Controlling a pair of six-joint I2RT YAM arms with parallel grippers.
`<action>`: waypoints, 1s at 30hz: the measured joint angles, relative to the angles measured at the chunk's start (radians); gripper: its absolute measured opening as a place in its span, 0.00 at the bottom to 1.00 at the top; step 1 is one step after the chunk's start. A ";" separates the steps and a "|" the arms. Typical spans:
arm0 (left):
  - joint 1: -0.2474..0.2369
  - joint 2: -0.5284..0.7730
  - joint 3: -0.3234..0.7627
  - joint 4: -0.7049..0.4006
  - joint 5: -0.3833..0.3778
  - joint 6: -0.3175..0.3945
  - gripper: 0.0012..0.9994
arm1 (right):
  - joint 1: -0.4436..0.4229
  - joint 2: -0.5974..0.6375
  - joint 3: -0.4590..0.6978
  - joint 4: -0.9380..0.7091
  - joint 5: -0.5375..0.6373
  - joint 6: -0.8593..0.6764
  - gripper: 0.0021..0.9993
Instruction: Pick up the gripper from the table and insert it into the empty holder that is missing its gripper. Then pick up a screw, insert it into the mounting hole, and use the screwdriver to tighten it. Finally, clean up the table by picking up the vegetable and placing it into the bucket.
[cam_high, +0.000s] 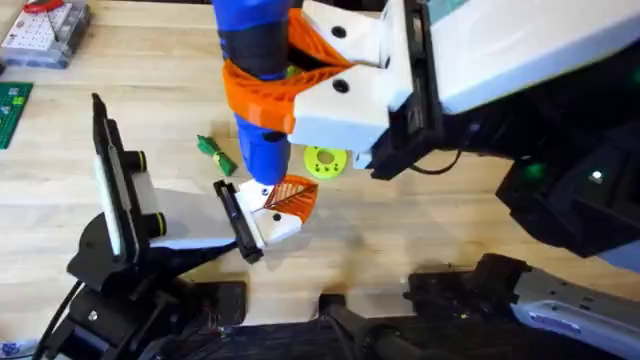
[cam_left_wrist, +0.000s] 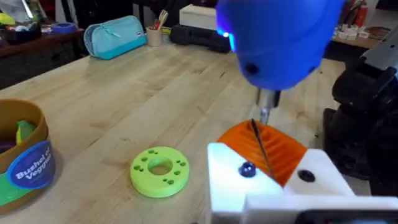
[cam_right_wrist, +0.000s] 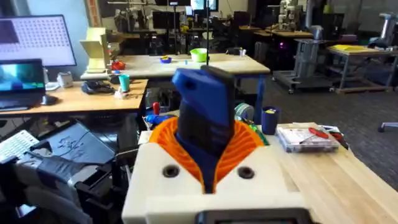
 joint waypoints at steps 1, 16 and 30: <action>0.000 0.000 0.000 0.000 0.000 0.000 0.01 | 0.000 0.000 0.000 0.000 0.000 0.000 0.04; 0.000 0.000 0.000 0.000 0.000 0.000 0.01 | 0.000 0.039 0.000 -0.002 0.000 0.000 0.04; 0.000 0.000 0.000 0.000 0.000 0.000 0.01 | 0.000 0.039 0.000 -0.004 0.000 0.009 0.04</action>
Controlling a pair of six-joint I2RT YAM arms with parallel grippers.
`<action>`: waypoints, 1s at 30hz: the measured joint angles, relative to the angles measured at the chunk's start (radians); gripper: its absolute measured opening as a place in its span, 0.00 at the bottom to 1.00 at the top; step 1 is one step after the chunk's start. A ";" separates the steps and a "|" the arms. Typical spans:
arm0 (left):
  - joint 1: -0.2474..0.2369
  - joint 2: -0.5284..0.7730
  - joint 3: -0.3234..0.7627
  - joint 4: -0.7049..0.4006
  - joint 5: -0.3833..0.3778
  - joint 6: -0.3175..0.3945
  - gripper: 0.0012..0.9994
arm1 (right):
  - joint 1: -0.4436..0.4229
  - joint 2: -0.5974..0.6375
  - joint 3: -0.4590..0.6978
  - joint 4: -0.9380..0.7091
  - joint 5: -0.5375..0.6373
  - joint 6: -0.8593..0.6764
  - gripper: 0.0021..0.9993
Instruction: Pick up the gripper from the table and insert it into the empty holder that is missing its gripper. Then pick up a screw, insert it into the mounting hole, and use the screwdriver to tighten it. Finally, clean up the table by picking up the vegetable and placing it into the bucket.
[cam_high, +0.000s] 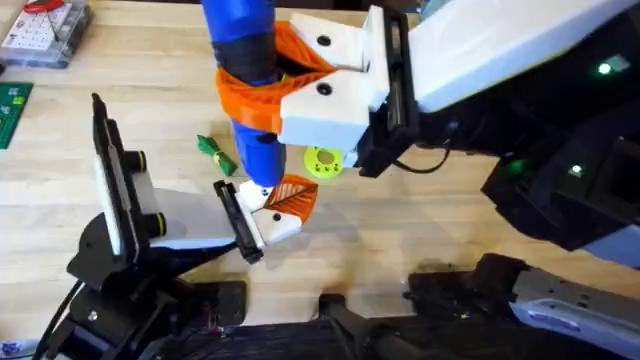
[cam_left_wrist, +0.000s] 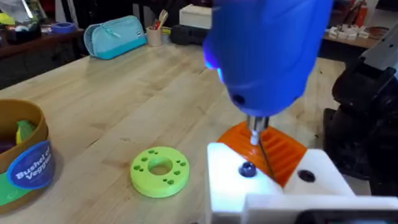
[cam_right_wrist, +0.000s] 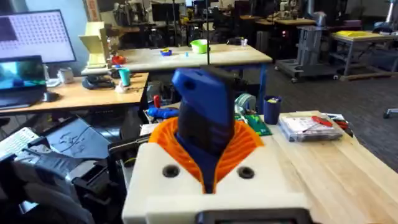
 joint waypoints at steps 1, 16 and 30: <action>0.000 0.000 0.000 0.000 0.000 0.000 0.01 | 0.000 0.000 0.000 0.000 0.000 0.000 0.04; 0.000 0.000 0.000 0.000 0.000 0.000 0.01 | 0.000 0.000 0.000 -0.031 0.000 0.003 0.04; 0.000 0.000 0.000 0.000 0.000 0.000 0.01 | 0.004 0.016 0.000 -0.007 0.000 0.004 0.04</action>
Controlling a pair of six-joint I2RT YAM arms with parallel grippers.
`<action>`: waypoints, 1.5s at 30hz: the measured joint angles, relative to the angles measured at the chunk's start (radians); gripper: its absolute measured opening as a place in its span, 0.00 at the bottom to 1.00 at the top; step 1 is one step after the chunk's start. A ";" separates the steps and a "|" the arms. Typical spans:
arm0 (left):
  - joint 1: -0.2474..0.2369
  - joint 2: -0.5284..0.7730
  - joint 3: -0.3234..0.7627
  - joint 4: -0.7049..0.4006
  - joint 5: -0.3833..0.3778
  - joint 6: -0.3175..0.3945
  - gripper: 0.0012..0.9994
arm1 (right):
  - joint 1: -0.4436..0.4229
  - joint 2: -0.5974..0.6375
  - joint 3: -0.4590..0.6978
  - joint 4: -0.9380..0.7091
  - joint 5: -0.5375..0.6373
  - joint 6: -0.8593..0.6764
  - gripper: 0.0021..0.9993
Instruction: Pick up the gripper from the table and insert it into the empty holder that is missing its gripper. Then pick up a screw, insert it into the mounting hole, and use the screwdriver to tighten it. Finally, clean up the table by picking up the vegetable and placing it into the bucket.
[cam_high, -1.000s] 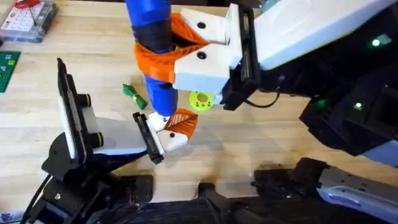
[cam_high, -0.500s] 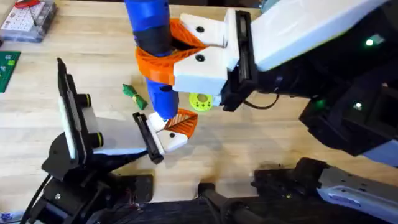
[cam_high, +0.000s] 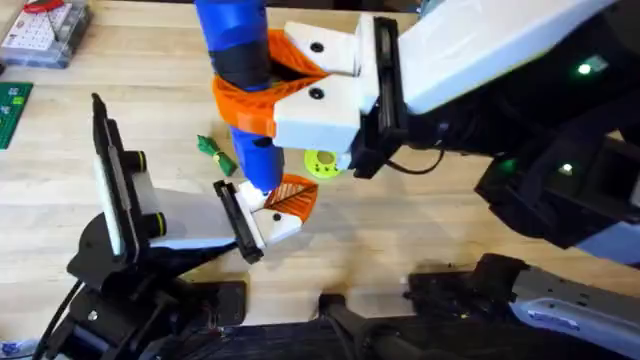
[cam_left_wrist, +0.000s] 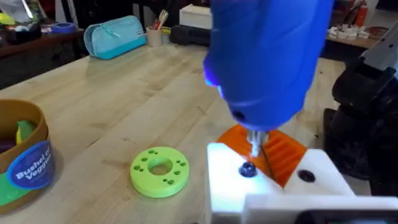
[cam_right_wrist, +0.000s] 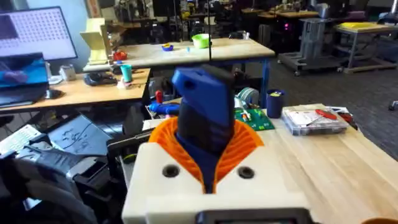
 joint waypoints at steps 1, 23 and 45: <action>0.000 0.000 0.000 0.000 0.000 0.000 0.01 | 0.000 0.005 0.000 0.005 0.000 0.001 0.04; 0.000 0.000 0.000 0.000 0.000 0.000 0.01 | 0.014 0.025 0.000 0.015 0.000 0.003 0.04; 0.000 0.000 0.000 0.000 0.000 0.000 0.01 | 0.018 0.030 0.000 0.031 0.000 0.002 0.04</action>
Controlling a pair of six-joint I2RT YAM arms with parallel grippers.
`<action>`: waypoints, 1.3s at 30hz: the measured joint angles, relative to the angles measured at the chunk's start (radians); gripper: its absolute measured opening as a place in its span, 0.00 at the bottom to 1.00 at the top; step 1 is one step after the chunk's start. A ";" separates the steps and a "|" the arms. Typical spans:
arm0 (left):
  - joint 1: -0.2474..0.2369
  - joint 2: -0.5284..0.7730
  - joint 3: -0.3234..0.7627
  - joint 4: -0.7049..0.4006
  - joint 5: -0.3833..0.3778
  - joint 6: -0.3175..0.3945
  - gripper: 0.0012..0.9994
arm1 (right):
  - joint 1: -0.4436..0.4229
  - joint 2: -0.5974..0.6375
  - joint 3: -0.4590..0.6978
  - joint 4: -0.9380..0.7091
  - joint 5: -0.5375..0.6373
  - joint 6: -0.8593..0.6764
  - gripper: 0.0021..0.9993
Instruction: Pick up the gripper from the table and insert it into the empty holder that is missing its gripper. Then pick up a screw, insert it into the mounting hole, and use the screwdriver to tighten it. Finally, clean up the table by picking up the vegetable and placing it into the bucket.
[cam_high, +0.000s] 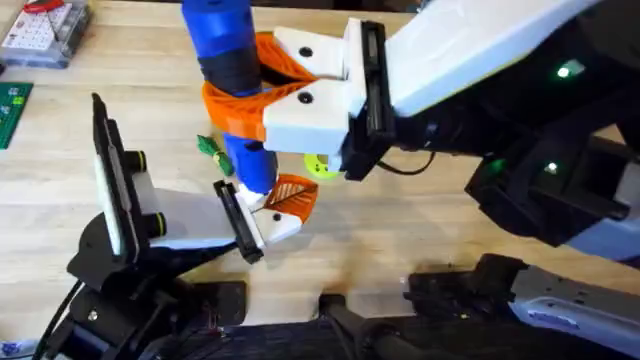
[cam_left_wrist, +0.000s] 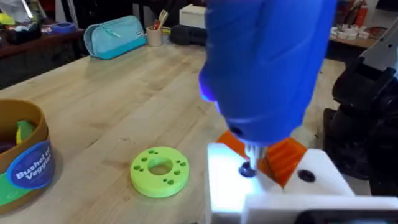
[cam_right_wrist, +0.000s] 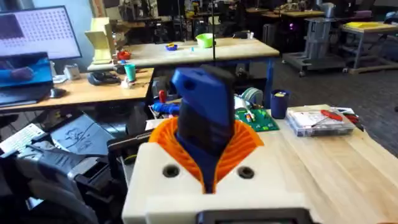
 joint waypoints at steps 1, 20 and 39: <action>0.000 0.000 0.000 0.000 0.000 0.000 0.01 | 0.000 0.000 0.000 0.000 0.000 0.000 0.04; 0.000 0.000 0.000 0.000 0.000 0.000 0.01 | -0.010 0.000 0.000 -0.028 0.000 0.000 0.04; 0.000 0.000 0.000 0.000 0.000 -0.002 0.01 | -0.010 0.000 0.000 -0.030 0.000 -0.001 0.04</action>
